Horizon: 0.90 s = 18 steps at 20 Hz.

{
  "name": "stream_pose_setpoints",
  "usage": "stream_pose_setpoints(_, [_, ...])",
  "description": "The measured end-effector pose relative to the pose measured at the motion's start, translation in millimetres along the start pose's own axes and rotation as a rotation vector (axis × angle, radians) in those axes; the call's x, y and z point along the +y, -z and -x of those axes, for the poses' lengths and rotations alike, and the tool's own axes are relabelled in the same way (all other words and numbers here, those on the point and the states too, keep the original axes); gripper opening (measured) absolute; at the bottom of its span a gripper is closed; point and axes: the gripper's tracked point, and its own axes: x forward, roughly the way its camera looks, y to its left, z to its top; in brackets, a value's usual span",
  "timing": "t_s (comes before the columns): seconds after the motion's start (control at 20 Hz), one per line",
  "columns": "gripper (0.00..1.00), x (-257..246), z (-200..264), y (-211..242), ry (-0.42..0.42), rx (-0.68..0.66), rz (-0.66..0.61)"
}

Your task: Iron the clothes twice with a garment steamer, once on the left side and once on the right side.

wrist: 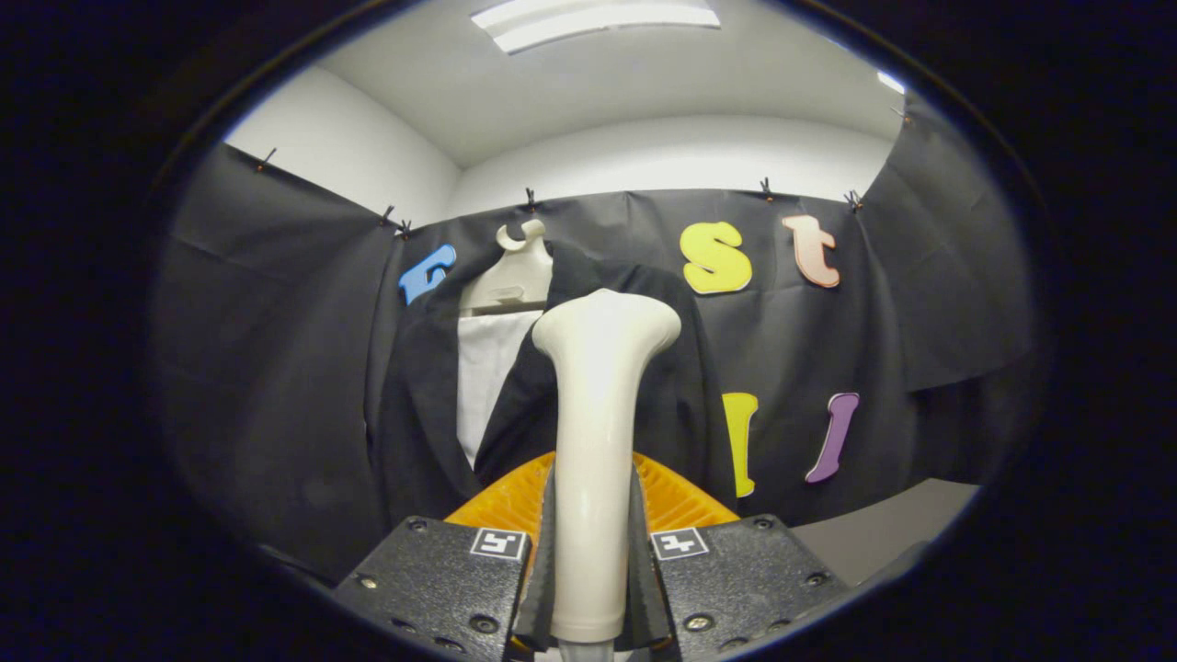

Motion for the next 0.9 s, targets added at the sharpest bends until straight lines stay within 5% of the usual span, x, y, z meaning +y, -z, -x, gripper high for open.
stream_pose_setpoints(0.35, [0.36, -11.4, 22.3, 30.2, 0.067, 0.036, -0.023])
stream_pose_setpoints(0.9, [0.36, 1.6, 58.2, 100.3, 0.032, 0.190, 0.006])
